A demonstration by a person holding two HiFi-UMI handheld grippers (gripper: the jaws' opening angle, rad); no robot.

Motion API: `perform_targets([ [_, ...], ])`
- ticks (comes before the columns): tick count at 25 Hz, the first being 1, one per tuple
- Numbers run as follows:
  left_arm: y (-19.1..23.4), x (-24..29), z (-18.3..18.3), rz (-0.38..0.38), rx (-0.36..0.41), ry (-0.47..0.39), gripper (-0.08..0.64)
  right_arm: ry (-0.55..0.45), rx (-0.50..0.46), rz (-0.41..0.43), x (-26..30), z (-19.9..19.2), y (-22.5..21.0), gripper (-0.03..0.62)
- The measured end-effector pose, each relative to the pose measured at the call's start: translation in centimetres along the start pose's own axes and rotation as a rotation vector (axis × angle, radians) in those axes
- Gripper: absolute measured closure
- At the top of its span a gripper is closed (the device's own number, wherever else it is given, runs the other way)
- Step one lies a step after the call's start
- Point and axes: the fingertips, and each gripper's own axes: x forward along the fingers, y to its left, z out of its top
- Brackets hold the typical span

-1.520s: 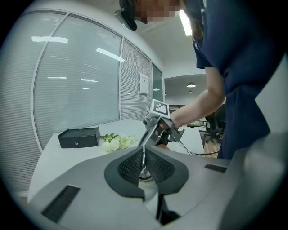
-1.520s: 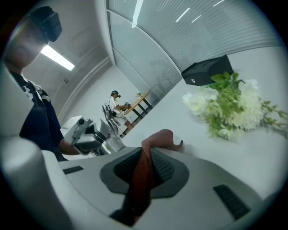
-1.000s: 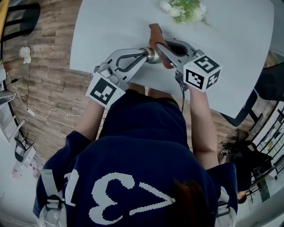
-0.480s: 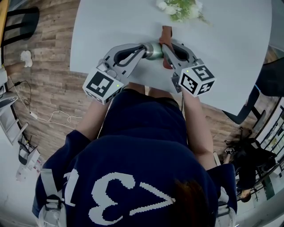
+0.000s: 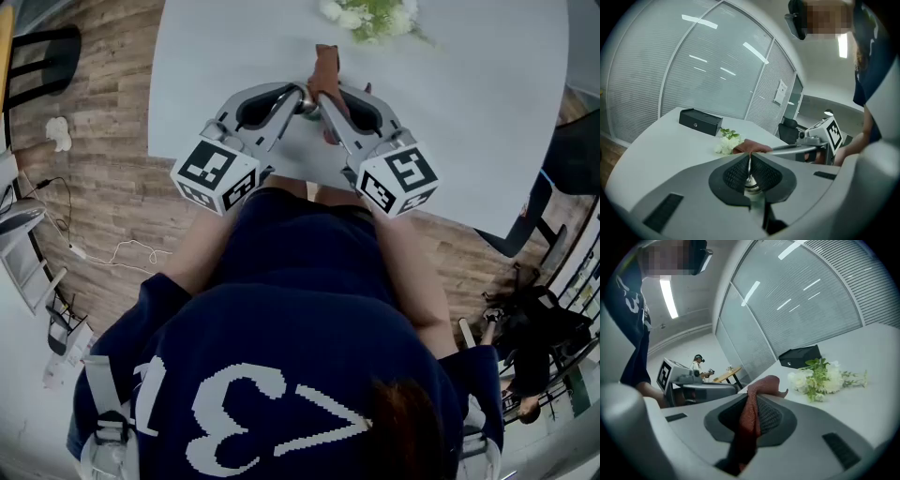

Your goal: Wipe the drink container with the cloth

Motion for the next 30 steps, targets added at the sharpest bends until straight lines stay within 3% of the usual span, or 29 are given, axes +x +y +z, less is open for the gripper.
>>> perform_targets([
  [6,1.0,-0.1,-0.1,0.018,-0.076,-0.003,0.534,0.091,0.006,-0.186,-2.4,-5.3,-5.8,0.537],
  [9,1.4,0.0,-0.1,0.030,-0.118,-0.002,0.534,0.139,-0.009,-0.239,-3.2,-6.9,-7.1,0.537],
  [12,1.6,0.0,-0.2,0.044,-0.156,0.000,0.534,0.115,-0.037,-0.211,-2.9,-5.7,-5.6,0.536],
  [18,1.8,0.5,0.0,0.070,-0.200,0.015,0.534,-0.008,-0.155,-0.020,0.3,0.4,1.6,0.535],
  [20,2.0,0.5,0.2,0.076,-0.212,0.016,0.534,-0.012,-0.184,0.007,1.0,1.3,3.0,0.536],
  [25,2.4,0.6,0.3,0.077,-0.242,0.013,0.534,0.037,-0.196,-0.072,-0.9,-1.2,0.4,0.537],
  [30,2.7,0.8,0.1,0.078,-0.260,0.015,0.534,0.162,-0.211,-0.179,-3.6,-6.3,-3.8,0.537],
])
